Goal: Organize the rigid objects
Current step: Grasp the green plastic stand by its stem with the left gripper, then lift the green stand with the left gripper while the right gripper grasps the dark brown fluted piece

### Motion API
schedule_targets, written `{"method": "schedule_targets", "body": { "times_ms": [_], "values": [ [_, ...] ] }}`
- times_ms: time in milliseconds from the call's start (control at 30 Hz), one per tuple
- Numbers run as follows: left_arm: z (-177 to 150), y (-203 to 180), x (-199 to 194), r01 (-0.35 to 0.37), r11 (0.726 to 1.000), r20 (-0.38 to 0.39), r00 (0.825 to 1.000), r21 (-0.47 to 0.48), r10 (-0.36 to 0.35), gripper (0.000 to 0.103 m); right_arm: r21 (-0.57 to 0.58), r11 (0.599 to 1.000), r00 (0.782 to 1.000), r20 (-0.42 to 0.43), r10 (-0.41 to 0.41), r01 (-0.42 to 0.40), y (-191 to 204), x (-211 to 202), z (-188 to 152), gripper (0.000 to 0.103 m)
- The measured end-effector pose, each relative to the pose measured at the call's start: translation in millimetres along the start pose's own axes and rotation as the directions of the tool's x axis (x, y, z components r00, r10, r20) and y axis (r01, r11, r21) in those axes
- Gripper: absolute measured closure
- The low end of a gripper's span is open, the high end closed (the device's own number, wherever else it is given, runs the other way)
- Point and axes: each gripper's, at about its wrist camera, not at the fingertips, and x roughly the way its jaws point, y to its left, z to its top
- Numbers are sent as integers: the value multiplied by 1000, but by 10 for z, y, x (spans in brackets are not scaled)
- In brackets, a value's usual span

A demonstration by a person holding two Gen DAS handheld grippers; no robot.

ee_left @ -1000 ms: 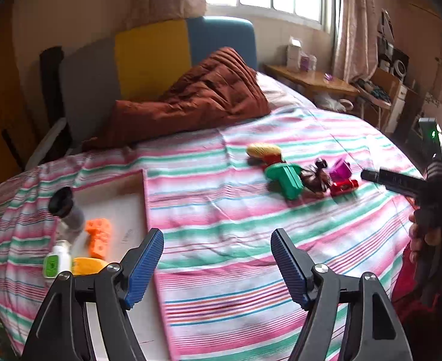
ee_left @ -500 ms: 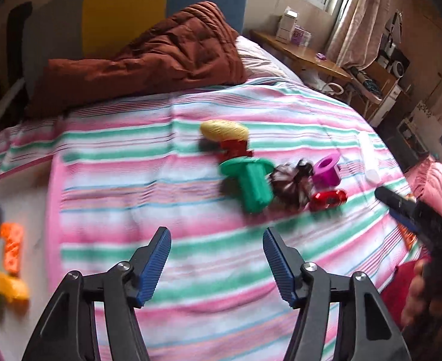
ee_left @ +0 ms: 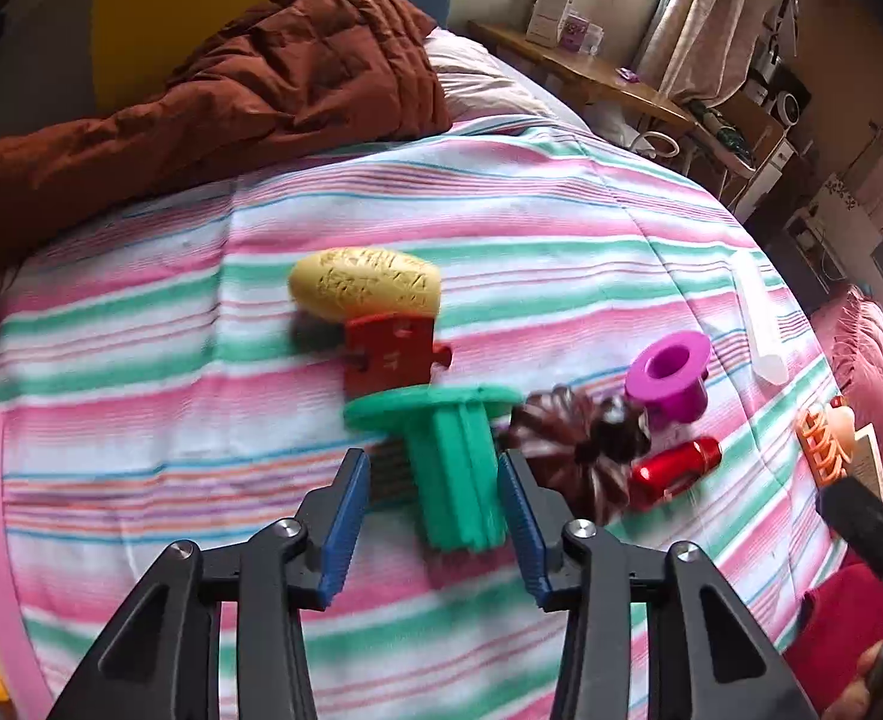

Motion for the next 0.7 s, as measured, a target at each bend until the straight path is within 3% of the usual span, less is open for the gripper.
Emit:
{"method": "schedule_targets", "body": {
  "times_ms": [33, 167, 200, 500, 567, 700],
  "values": [
    [26, -7, 34, -9, 1000, 6, 1000, 2, 9, 66, -2, 1000, 1000, 2, -3, 3, 2, -1, -2, 21],
    [38, 23, 238, -19, 1000, -38, 999, 2, 19, 67, -7, 1000, 1000, -4, -11, 11, -1, 20, -7, 21],
    [13, 52, 276, -23, 1000, -41, 999, -1, 23, 72, -8, 1000, 1000, -4, -13, 13, -2, 23, -7, 21],
    [-360, 277, 12, -49, 999, -7, 999, 9, 49, 73, -10, 999, 999, -9, -32, 32, -45, 42, -6, 24],
    [-472, 338, -79, -36, 999, -16, 999, 11, 36, 73, -16, 999, 999, -22, -28, 28, -36, 62, -20, 32],
    [-695, 436, -303, -85, 996, 21, 996, 9, 85, 73, -82, 996, 998, -44, -35, 31, 82, 117, -76, 44]
  ]
}}
